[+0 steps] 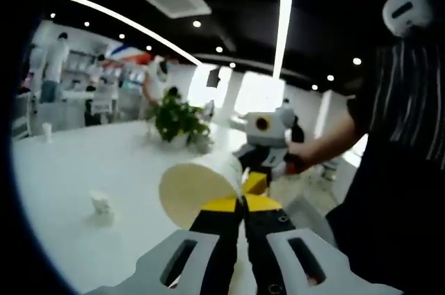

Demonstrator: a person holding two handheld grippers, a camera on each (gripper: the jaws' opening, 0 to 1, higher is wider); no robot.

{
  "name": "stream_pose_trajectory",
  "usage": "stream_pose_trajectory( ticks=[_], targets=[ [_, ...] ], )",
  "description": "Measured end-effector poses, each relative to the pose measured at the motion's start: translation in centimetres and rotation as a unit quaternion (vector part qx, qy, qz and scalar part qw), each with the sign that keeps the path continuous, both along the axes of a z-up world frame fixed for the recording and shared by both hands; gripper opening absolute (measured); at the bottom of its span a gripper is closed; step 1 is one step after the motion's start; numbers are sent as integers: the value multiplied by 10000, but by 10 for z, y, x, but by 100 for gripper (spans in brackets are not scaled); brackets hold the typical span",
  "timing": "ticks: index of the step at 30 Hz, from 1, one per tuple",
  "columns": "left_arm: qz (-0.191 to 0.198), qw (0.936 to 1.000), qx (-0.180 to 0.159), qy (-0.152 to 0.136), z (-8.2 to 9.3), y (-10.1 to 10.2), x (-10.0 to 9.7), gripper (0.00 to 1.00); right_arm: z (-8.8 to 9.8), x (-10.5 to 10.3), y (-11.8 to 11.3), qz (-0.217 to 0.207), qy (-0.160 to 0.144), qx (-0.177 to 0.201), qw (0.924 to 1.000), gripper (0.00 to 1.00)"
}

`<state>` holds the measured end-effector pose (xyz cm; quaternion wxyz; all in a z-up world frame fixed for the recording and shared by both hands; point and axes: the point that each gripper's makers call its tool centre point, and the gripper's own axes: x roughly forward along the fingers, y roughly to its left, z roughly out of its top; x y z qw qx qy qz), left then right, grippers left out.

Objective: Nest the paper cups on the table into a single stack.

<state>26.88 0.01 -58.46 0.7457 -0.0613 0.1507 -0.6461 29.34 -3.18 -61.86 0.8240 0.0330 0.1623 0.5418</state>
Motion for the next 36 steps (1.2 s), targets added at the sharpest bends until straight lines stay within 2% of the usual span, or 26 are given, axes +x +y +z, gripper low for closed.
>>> stream_pose_trajectory(
  ticks=[2,8,15,25,36],
  targets=[
    [-30,9999,66,-92,0,0,1,0,-1,-1,-1,-22,39,19,10000,30],
    [-137,9996,216,-96,-2,-2,-1,0,-1,-1,-2,-66,-45,3,10000,33],
    [-344,9982,465,-152,0,-7,-5,0,2,-7,-4,-17,-324,-77,9994,43],
    [-612,9943,838,-247,-2,-12,-9,0,6,-9,-11,-90,-441,-5,9990,54],
    [-674,9890,1293,-261,-8,-11,-4,0,10,-2,-27,-396,-489,113,9980,66]
  ],
)
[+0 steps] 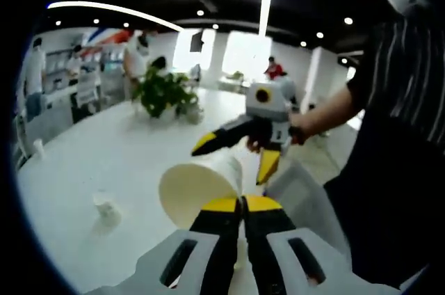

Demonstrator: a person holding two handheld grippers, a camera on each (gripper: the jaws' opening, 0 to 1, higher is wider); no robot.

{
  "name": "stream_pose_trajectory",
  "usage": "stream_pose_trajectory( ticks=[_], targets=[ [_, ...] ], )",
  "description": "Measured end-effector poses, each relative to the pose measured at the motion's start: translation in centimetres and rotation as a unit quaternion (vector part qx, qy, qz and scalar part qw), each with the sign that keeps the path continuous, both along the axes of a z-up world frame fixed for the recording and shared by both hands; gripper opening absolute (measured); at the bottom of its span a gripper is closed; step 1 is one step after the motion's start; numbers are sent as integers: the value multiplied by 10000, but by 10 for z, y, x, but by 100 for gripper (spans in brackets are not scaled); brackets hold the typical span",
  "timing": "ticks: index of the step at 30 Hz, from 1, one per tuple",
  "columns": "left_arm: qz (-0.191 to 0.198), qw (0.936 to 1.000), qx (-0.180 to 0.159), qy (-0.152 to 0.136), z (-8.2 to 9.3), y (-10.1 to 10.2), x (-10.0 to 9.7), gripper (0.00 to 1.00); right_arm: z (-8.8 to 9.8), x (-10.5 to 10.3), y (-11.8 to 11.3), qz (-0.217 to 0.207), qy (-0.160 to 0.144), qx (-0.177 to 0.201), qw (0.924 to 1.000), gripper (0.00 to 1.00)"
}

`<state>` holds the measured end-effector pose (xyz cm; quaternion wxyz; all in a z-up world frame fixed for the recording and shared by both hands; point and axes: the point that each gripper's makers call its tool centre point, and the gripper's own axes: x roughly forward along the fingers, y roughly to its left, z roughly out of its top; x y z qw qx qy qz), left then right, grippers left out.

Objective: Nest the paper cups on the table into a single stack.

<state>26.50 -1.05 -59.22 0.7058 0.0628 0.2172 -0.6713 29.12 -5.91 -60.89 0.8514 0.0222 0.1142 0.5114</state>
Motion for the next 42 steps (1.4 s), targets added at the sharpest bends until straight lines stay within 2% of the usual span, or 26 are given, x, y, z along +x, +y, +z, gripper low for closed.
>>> stream_pose_trajectory(
  ticks=[5,8,16,22,25,32,42],
  targets=[
    [-76,9999,117,-2,-5,0,-2,0,-4,5,-7,-182,17,-19,9998,74],
    [-111,9994,312,-45,-12,1,-3,0,-3,7,-11,-287,-13,-9,9996,78],
    [-84,9987,506,27,-19,6,-3,0,-3,19,-35,-758,-6,150,9970,81],
    [-202,9971,731,53,-27,9,-8,0,-5,22,-45,-986,-23,188,9949,90],
    [-204,9967,784,54,-28,9,-9,0,-5,28,-53,-1291,-203,131,9913,100],
    [-264,9958,878,28,-31,10,-9,0,-10,32,-66,-1587,-128,130,9872,100],
    [-315,9940,1049,37,-38,13,-11,0,-28,37,-98,-2139,-179,-168,9765,99]
  ],
)
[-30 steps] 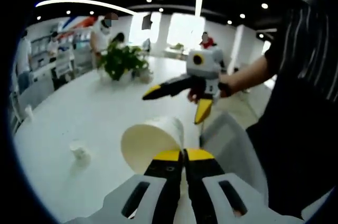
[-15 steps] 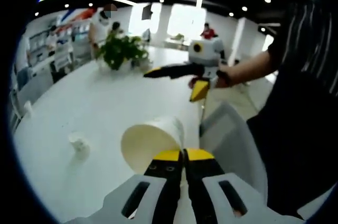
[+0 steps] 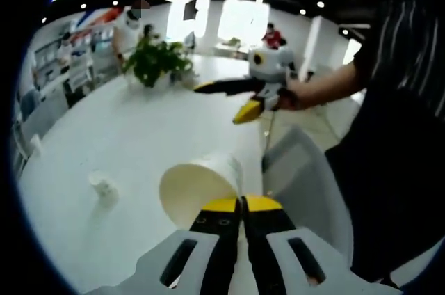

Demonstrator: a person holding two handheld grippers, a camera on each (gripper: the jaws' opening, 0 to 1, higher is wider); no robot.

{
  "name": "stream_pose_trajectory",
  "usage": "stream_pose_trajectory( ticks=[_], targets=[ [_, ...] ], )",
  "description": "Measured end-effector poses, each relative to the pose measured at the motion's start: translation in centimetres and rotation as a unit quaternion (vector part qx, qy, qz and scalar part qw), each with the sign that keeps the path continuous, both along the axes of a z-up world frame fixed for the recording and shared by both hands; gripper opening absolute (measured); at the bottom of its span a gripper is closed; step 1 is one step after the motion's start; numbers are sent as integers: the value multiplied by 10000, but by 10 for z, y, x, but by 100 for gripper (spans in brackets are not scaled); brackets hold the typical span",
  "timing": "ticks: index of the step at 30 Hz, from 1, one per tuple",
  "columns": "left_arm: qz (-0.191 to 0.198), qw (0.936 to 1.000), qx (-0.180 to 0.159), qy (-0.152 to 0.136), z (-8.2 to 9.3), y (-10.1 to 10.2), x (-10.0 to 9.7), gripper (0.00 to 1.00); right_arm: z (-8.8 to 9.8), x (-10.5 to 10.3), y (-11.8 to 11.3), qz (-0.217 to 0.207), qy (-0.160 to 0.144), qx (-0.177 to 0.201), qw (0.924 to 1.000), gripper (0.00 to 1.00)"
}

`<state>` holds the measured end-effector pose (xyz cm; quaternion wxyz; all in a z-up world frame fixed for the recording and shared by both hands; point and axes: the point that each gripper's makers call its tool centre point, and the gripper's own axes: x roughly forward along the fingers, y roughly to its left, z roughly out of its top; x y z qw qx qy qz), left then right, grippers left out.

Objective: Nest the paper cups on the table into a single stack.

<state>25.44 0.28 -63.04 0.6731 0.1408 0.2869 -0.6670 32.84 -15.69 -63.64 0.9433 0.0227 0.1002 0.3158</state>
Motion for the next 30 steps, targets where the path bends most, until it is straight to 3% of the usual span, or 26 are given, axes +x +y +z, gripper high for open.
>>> stream_pose_trajectory(
  ticks=[4,9,16,30],
  targets=[
    [-49,9998,206,-59,-6,2,-1,0,-8,1,-17,-241,-234,-556,9979,99],
    [-9,9996,297,-11,-10,5,1,0,-25,-5,-20,-180,-100,-720,9972,98],
    [-129,9983,562,-31,-16,8,-4,0,-30,-11,-20,-140,77,-548,9984,96],
    [-342,9926,1148,-179,-24,7,-5,0,-38,-18,-19,-96,86,-640,9979,94]
  ],
)
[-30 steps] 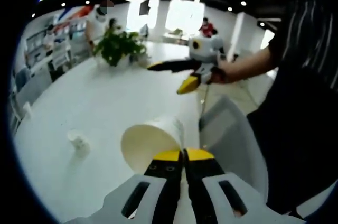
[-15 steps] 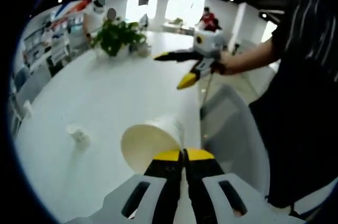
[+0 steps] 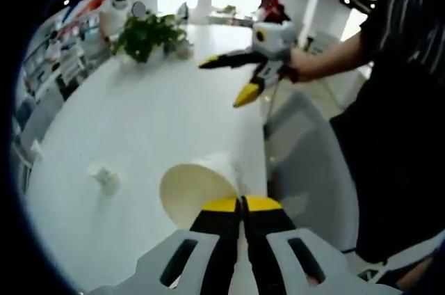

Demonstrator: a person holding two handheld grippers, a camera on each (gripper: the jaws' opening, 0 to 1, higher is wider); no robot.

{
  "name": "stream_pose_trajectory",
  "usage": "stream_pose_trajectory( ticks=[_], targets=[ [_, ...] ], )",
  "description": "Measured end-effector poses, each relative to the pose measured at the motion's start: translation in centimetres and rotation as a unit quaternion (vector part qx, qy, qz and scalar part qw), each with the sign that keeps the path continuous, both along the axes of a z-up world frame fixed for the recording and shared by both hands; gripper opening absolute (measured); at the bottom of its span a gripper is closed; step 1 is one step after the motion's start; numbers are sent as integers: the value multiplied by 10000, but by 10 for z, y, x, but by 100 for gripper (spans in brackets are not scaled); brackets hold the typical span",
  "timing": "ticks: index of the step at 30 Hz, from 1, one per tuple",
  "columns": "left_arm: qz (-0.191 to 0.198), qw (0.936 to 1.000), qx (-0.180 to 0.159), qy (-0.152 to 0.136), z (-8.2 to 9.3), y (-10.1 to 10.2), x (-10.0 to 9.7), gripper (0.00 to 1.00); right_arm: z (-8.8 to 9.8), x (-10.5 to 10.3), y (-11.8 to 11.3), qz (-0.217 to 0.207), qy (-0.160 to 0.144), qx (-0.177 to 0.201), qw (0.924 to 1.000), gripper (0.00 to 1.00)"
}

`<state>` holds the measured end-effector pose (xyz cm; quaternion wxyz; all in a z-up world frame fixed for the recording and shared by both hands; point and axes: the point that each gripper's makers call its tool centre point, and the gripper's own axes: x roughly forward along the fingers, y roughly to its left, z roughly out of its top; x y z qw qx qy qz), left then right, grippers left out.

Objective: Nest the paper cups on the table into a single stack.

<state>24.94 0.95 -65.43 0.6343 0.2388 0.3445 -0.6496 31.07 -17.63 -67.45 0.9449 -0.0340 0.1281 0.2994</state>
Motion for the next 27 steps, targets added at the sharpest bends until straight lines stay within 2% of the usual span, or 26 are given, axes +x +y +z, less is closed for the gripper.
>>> stream_pose_trajectory(
  ticks=[5,8,11,27],
  targets=[
    [-156,9990,399,-146,-5,4,-1,0,-3,-1,-1,-17,-3,28,10000,94],
    [-325,9980,541,-96,-9,3,-7,0,-4,-1,-1,-27,17,66,10000,94],
    [-510,9949,840,-203,-17,7,-10,0,-6,-2,-2,-36,26,71,10000,94],
    [-536,9877,1407,-417,-30,6,-9,0,-9,-5,-3,-82,42,214,9997,92]
  ],
)
